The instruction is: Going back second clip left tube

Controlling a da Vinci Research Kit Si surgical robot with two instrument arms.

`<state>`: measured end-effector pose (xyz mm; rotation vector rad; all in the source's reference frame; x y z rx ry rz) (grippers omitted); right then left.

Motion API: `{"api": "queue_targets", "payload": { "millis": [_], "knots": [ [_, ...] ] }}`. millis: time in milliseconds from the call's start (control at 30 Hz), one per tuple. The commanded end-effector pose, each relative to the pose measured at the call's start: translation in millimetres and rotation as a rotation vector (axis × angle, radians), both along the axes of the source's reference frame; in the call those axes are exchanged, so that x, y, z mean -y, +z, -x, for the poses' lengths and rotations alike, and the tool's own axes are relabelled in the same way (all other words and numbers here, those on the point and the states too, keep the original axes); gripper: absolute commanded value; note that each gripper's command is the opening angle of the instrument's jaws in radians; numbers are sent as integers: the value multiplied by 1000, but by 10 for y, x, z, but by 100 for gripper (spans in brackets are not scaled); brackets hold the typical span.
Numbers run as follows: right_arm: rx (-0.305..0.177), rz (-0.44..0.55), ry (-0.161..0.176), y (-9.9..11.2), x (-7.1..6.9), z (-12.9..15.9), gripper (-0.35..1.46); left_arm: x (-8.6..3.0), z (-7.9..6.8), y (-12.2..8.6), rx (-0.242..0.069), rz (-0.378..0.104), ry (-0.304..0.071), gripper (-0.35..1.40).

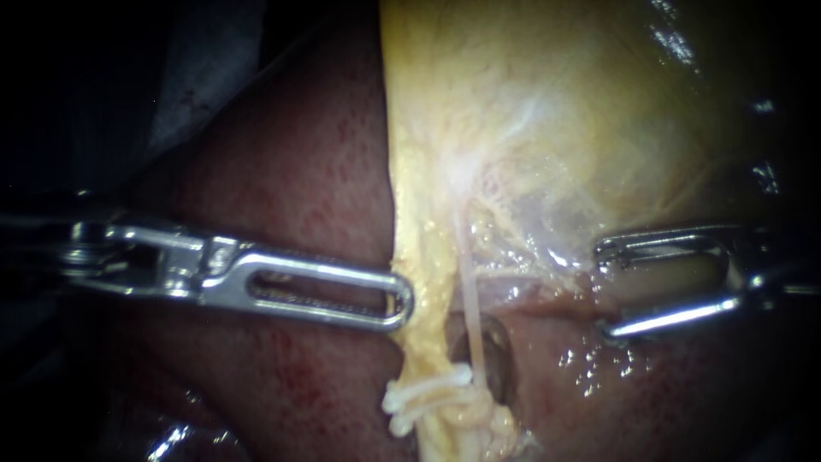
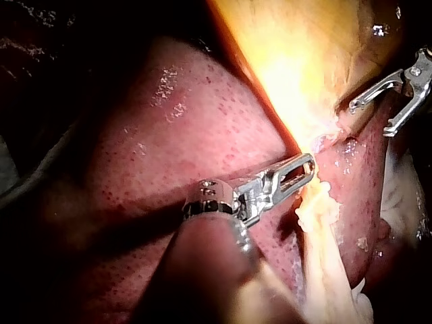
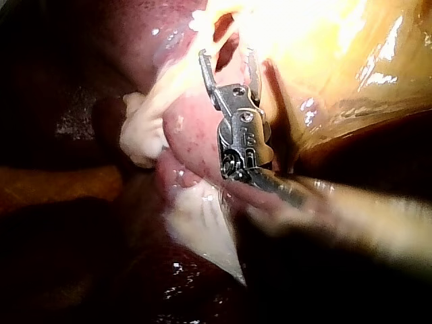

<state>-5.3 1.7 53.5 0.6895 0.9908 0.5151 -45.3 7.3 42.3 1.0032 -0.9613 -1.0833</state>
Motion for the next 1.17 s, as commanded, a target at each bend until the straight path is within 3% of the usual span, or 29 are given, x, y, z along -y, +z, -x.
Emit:
{"api": "queue_targets", "payload": {
  "millis": [33, 200, 433, 1167],
  "knots": [
    [0, 0, 0, 0, 0, 0, 53, 0, 2, 4, -1, 1, 1, -35],
    [0, 0, 0, 0, 1, 0, 53, 1, 17, 23, -5, 8, 4, -35],
    [0, 0, 0, 0, 1, 0, 53, 5, 26, 38, -9, 15, 6, -35],
    [0, -1, 0, -2, 2, 0, 53, 7, 27, 42, -11, 16, 10, -35]
  ]
}}
